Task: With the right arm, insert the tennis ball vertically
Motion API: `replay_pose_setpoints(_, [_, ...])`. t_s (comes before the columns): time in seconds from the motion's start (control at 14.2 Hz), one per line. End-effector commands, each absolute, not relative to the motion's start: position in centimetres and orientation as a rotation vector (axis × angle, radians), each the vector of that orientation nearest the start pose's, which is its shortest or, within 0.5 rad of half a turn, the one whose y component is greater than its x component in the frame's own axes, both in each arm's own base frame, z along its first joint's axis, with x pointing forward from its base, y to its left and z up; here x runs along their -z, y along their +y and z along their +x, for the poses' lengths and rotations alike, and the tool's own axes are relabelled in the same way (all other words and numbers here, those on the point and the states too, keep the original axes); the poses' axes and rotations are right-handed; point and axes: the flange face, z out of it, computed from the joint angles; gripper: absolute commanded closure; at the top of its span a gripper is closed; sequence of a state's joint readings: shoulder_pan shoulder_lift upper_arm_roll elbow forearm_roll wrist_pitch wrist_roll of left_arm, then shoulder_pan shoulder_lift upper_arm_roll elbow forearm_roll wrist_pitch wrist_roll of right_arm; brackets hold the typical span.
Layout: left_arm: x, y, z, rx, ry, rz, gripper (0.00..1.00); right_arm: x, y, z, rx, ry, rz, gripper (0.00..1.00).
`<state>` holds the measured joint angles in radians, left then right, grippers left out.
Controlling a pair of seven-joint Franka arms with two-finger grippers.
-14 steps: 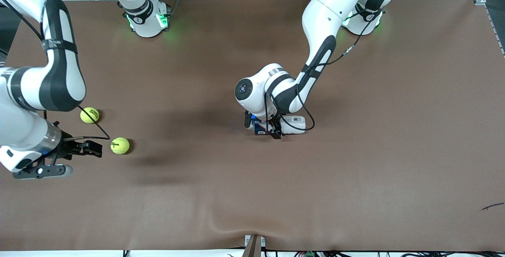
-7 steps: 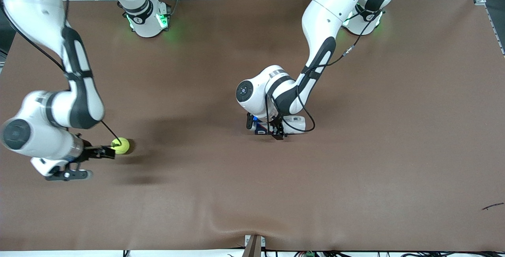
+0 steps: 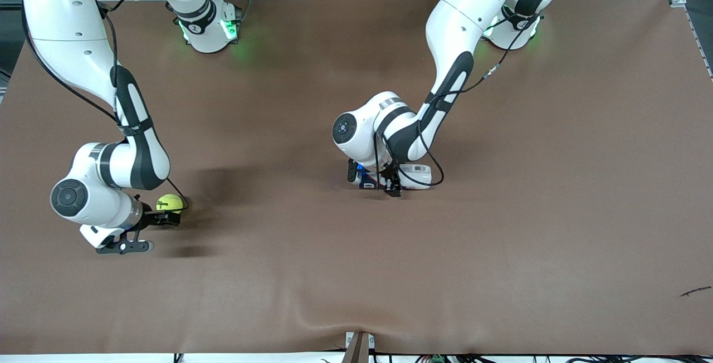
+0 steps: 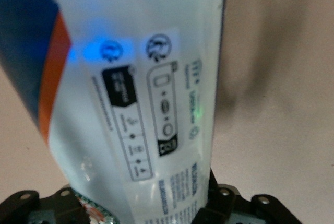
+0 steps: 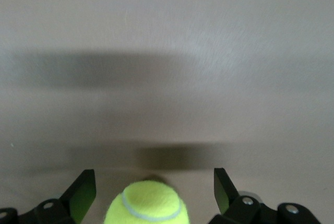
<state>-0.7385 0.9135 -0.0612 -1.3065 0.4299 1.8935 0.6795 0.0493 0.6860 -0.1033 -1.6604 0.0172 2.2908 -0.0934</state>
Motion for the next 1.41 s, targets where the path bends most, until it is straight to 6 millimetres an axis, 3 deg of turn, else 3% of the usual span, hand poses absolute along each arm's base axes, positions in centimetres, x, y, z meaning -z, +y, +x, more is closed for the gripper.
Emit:
replay_pose_setpoints(0.0, [-18.0, -49.3, 51.9, -0.369, 1.997, -1.874, 0.28, -20.0, -2.9, 66.5, -0.153, -0.1, -3.172, 0.0])
replay_pose_setpoints(0.14, [-19.8, -50.7, 51.9, -0.254, 1.963, -1.948, 0.27, -19.5, -2.6, 65.8, -0.242, -0.109, -3.162, 0.0])
replay_pose_setpoints(0.49, [-25.4, -55.7, 52.0, 0.284, 1.889, -2.163, 0.27, -19.1, -2.4, 65.3, -0.293, -0.12, -3.154, 0.0])
replay_pose_setpoints(0.78, [-28.7, -56.7, 53.5, 0.616, 1.81, -2.308, 0.27, -19.2, -2.7, 65.5, -0.278, -0.106, -3.151, 0.0])
replay_pose_setpoints(0.85, [-29.3, -56.2, 54.5, 0.698, 1.743, -2.399, 0.27, -19.2, -2.7, 65.5, -0.278, -0.106, -3.151, 0.08])
replay_pose_setpoints(0.92, [-29.9, -56.1, 55.2, 0.806, 1.722, -2.441, 0.27, -19.1, -2.7, 65.4, -0.28, -0.106, -3.15, 0.32])
replay_pose_setpoints(1.06, [-30.9, -56.4, 55.4, 1.035, 1.713, -2.48, 0.27, -19.2, -2.7, 65.5, -0.275, -0.105, -3.15, 0.61])
replay_pose_setpoints(1.2, [-31.6, -56.4, 55.7, 1.243, 1.664, -2.529, 0.28, -19.3, -2.7, 65.5, -0.273, -0.102, -3.15, 0.72])
replay_pose_setpoints(1.34, [-30.6, -56.6, 55.3, 1.464, 1.619, -2.556, 0.28, -20.1, -2.6, 66.0, -0.246, -0.101, -3.154, 0.72])
